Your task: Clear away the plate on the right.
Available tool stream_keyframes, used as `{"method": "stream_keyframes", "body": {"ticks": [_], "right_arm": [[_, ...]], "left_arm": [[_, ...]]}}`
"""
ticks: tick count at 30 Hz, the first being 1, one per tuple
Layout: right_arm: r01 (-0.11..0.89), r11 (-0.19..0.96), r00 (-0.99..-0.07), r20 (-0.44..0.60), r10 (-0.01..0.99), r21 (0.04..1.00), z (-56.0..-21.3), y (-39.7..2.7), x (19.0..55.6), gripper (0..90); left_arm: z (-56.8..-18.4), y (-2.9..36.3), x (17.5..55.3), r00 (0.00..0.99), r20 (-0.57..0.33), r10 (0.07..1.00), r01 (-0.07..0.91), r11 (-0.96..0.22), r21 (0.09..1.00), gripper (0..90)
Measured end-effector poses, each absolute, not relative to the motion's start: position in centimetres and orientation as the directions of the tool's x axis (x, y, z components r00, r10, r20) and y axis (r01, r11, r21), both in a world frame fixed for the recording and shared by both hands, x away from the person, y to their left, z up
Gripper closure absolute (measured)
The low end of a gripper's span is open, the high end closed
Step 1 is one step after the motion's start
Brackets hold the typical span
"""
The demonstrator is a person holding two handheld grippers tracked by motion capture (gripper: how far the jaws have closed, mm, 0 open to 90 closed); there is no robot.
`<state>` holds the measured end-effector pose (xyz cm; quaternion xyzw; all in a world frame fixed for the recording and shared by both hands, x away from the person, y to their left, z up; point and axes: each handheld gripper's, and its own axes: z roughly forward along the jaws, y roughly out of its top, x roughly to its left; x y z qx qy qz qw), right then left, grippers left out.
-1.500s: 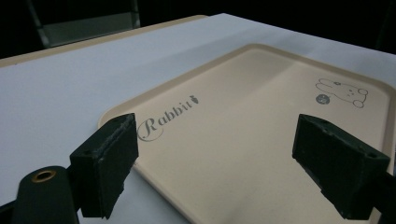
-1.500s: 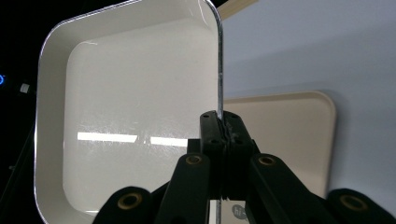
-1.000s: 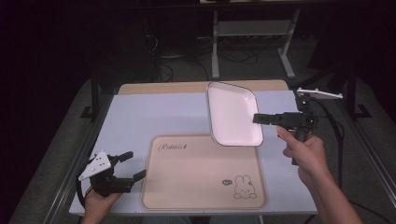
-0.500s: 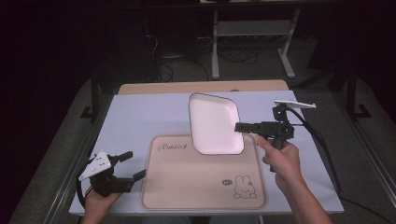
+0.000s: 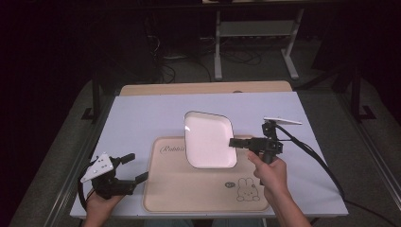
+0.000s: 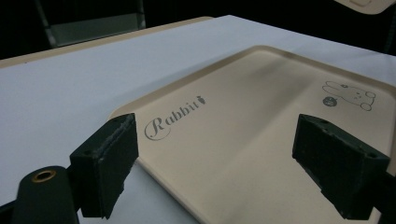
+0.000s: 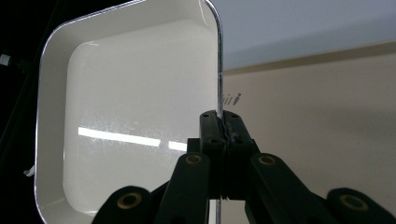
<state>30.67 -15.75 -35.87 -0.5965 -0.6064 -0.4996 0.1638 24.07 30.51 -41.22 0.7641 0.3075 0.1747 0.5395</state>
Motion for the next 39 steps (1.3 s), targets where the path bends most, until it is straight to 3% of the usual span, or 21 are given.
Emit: {"method": "stream_keyframes", "body": {"ticks": [39], "right_arm": [[0.897,-0.290,-0.091,0.781,0.618,0.334,-42.5,-15.9,28.2,88.1]], "left_arm": [[-41.3,30.5,24.1,0.751,-0.075,0.656,0.290,-0.226,0.930,14.2]]}}
